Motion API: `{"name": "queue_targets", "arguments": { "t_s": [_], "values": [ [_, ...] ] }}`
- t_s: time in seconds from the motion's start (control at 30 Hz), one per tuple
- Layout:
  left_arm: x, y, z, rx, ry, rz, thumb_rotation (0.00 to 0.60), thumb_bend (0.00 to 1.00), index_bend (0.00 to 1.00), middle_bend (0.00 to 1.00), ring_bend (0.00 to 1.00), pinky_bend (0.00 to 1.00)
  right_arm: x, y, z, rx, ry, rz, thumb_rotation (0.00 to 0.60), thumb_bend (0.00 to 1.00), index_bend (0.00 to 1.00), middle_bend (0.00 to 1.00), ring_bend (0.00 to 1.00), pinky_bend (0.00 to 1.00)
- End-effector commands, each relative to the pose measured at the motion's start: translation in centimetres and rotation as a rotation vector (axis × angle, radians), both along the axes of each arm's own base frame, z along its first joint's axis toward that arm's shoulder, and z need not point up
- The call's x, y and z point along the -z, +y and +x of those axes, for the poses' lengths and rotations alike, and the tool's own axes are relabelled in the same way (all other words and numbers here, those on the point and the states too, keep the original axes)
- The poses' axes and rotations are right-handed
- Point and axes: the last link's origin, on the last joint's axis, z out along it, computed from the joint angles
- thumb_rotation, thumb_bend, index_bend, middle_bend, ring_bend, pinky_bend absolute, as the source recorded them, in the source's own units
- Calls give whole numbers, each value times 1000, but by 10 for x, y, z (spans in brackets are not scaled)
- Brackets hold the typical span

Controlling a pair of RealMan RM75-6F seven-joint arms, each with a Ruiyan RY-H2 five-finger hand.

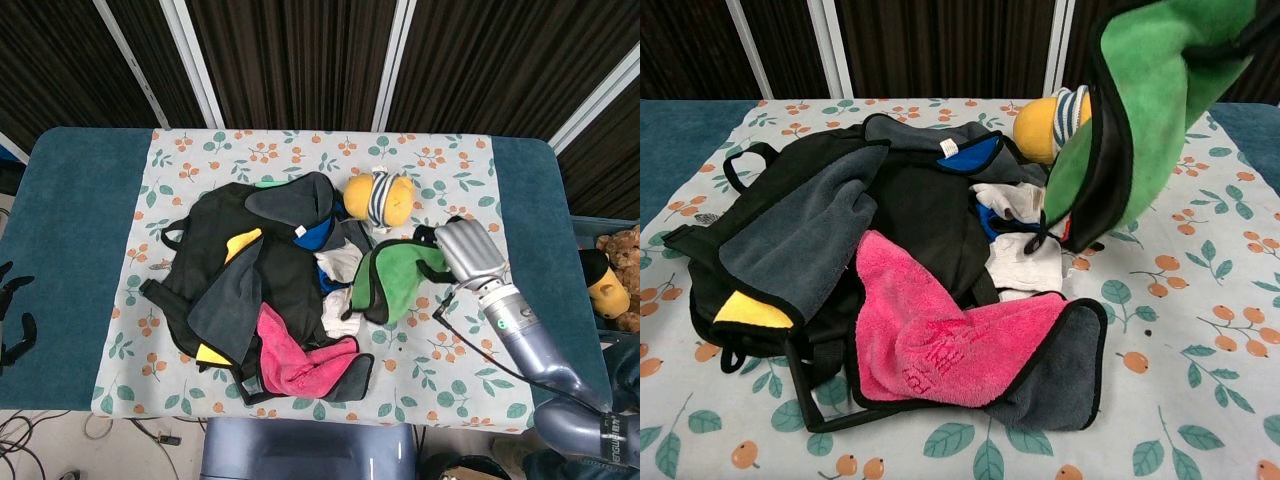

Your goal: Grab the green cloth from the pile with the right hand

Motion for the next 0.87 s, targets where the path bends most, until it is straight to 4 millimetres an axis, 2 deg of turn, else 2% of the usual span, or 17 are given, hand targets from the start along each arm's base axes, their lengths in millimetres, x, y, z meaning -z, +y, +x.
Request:
{"name": "queue_targets", "arguments": {
  "t_s": [0.03, 0.27, 0.5, 0.67, 0.87],
  "values": [
    [0, 0, 0, 1, 0, 1, 600, 594, 224, 57, 106, 3, -21, -12, 11, -9, -14, -71, 600, 551, 856, 731, 717, 401],
    [0, 0, 0, 3, 1, 1, 600, 594, 225, 57, 106, 3, -72, -34, 35, -11, -46, -236, 600, 551, 856, 722, 708, 401],
    [0, -1, 0, 4, 1, -2, 600, 594, 224, 57, 107, 3, -109, -27, 54, -67, -234, -374, 600, 567, 858, 719, 706, 401],
    [0, -1, 0, 6, 0, -3, 600, 594, 224, 57, 107, 3, -122, -20, 56, -80, -326, -422, 600, 566, 858, 718, 706, 400],
    [0, -1, 0, 5, 0, -3, 600, 594, 224, 57, 107, 3, -127, -8, 56, -82, -487, -385, 600, 566, 858, 717, 705, 400]
  ]
}}
